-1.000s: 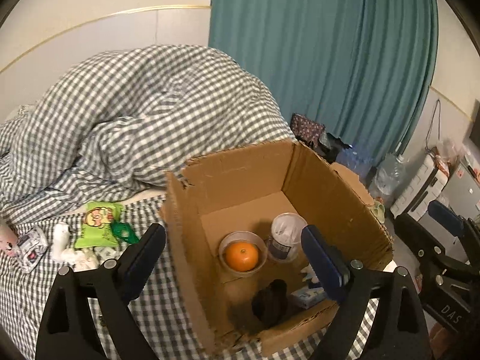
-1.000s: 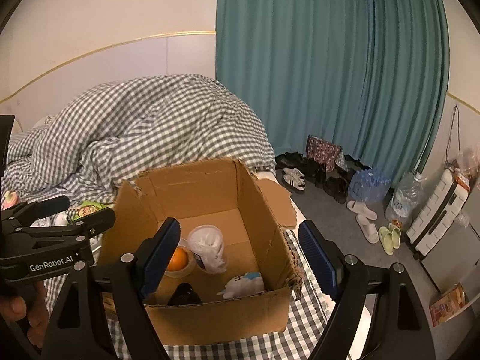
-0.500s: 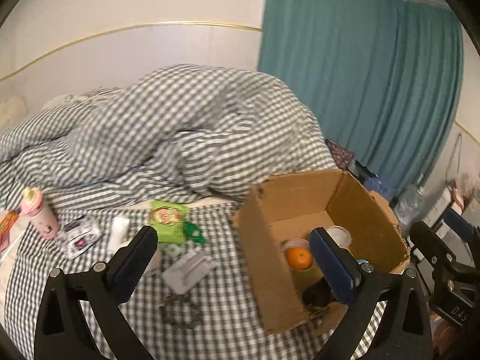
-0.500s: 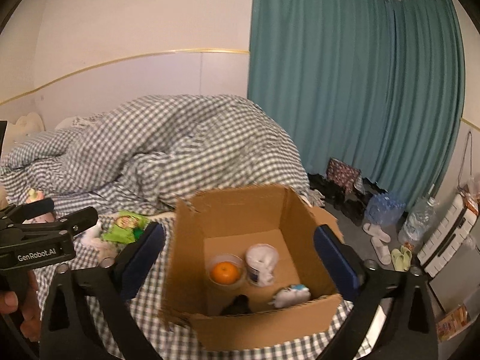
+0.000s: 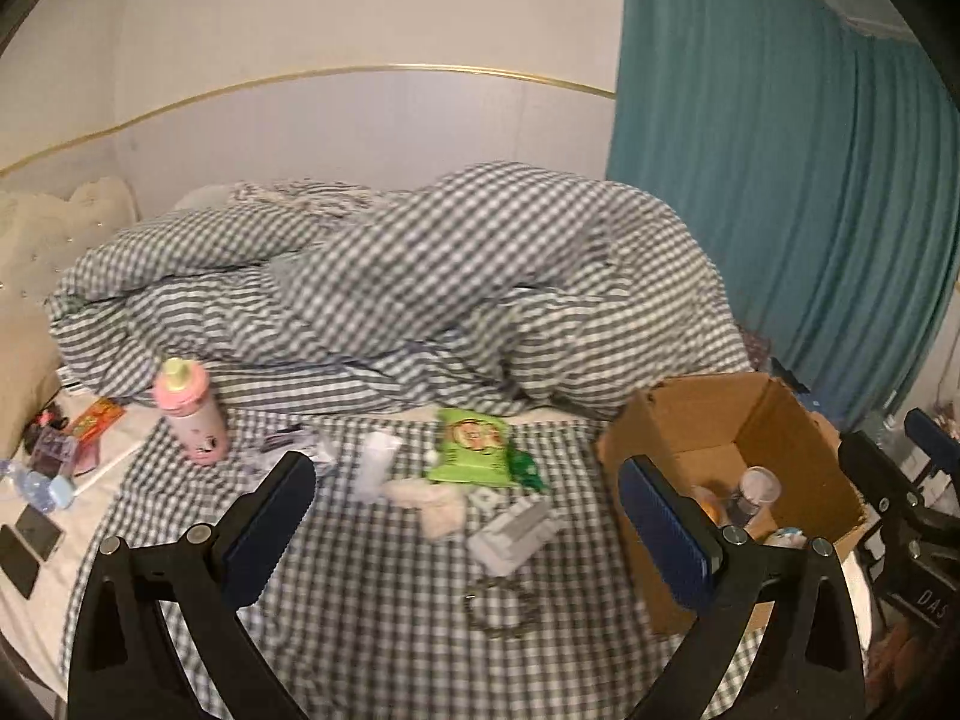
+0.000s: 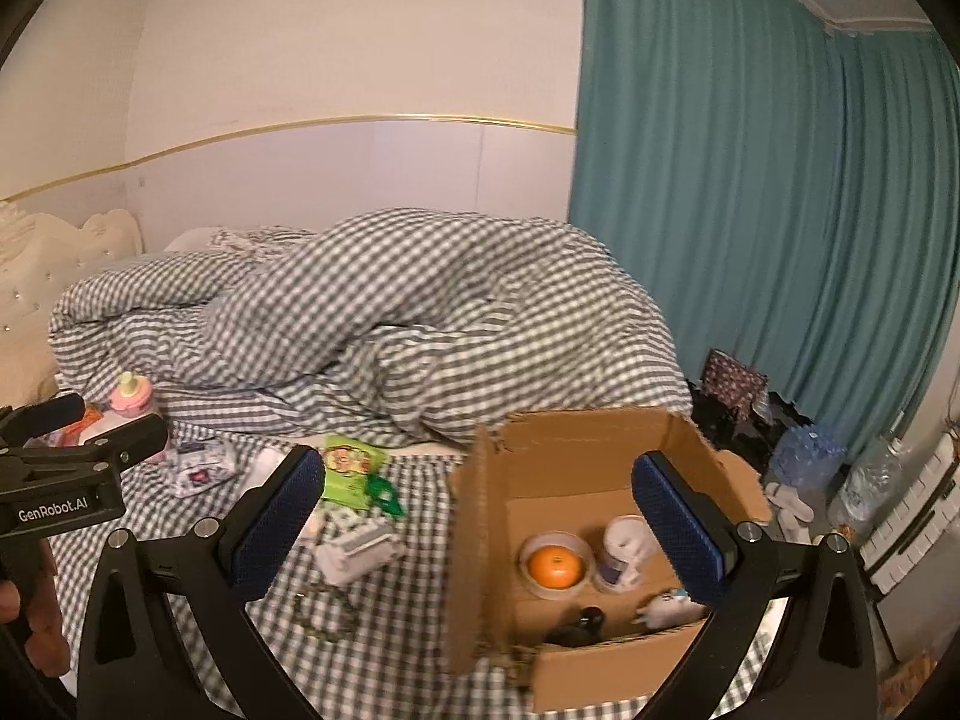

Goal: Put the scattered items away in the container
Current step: 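Withdraw both open tools from the box back over the bed, then grasp the white plastic cup with the left tool while the right tool reaches toward the bead bracelet, then grasp the dark bead bracelet with the right tool while the left tool holds the cup, then carry the cup and bead bracelet over the cardboard box, then lower the cup and bracelet into the box and open both tools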

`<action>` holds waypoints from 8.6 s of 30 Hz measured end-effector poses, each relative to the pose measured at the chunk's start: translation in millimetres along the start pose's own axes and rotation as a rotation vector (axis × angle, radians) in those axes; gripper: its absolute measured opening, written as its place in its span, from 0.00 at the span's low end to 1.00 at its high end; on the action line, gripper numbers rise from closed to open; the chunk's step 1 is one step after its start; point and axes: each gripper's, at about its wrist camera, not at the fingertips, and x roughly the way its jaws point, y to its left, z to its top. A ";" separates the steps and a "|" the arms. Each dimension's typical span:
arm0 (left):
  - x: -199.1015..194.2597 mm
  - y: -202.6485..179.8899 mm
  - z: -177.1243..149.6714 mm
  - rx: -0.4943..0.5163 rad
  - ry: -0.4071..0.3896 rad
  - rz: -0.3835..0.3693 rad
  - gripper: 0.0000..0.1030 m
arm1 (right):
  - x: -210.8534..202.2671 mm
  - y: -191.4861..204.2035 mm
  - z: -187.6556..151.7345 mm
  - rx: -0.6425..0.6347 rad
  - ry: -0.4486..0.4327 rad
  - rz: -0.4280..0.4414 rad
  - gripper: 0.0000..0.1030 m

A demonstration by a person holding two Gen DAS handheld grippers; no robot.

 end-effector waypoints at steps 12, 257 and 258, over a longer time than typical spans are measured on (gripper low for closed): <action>-13.8 85.7 -11.1 -0.061 -0.001 0.118 1.00 | 8.4 75.3 0.9 -0.075 0.017 0.075 1.00; 127.7 -281.5 -60.0 0.295 0.179 -0.281 0.32 | 91.9 -221.7 -76.9 0.143 0.195 0.007 0.11; 129.1 -280.3 -59.5 0.295 0.175 -0.276 0.33 | 95.9 -221.3 -77.7 0.141 0.198 0.009 0.11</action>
